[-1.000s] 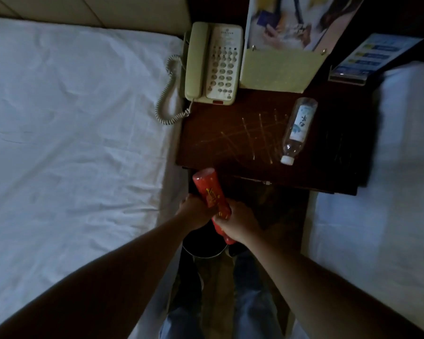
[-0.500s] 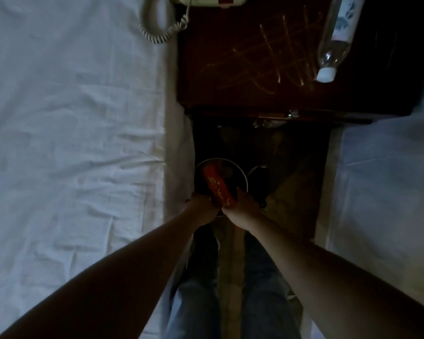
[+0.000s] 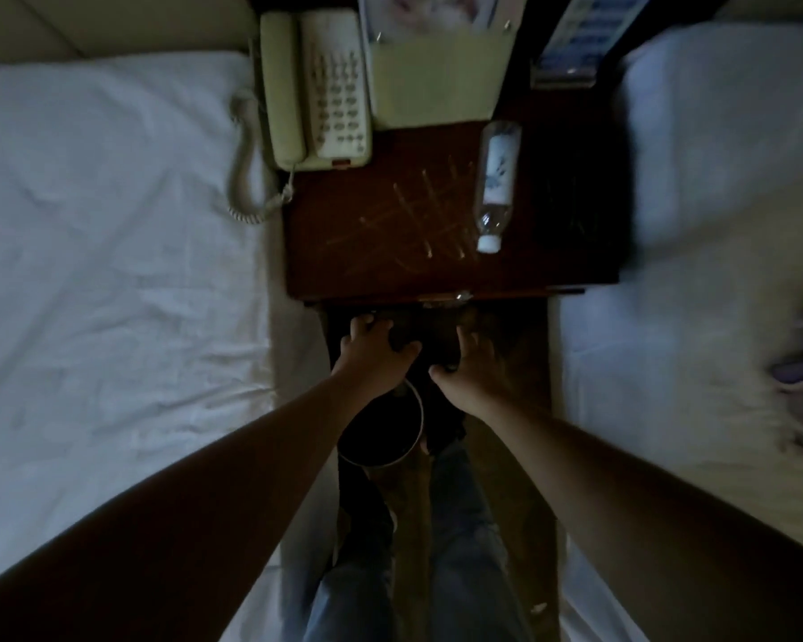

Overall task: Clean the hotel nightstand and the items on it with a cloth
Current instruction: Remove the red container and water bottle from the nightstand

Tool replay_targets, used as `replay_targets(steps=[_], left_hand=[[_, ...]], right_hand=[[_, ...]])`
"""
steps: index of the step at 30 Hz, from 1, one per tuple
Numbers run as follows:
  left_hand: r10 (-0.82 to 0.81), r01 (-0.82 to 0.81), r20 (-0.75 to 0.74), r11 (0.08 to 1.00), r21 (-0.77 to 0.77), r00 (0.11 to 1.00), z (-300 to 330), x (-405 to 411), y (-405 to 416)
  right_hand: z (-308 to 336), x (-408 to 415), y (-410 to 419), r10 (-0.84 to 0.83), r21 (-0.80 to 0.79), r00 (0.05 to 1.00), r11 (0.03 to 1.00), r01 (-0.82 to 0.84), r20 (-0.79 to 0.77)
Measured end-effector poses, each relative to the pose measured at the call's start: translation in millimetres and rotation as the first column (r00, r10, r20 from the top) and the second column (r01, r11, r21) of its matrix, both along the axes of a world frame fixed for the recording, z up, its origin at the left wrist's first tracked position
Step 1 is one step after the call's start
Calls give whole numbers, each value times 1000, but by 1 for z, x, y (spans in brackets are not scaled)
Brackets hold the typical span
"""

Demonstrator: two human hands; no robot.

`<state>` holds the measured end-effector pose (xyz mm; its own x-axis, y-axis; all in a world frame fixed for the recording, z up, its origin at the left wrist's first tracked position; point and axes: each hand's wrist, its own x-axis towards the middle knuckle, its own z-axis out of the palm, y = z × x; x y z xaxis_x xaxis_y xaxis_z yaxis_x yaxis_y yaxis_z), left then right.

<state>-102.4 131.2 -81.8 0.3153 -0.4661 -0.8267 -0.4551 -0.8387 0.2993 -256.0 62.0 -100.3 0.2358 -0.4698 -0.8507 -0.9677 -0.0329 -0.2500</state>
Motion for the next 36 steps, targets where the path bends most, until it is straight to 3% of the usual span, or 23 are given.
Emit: replay_targets(steps=[4,9,17,23,29,36], left_hand=[[-6,10,31,993,-118,999,34,2,-66],[-7,16,60,987,-159,998,49,3,-140],[-149,232,308,938,-256,940,33,8,-216],[-184,261,330,944,-204,926,-2,10,-236],[-173,260,320,932,-251,931,-19,12,-236],[-63,148,288,947,-284,955,-21,4,-170]], right_hand=[[40,5,-58,-24,-118,997,992,33,78],[60,7,-125,-25,-251,986,966,66,162],[44,16,-206,185,-461,971,882,-98,148],[12,29,-227,181,-451,971,888,-92,158],[-6,34,-221,213,-457,970,879,-136,120],[-2,21,-157,223,-486,959,867,-111,177]])
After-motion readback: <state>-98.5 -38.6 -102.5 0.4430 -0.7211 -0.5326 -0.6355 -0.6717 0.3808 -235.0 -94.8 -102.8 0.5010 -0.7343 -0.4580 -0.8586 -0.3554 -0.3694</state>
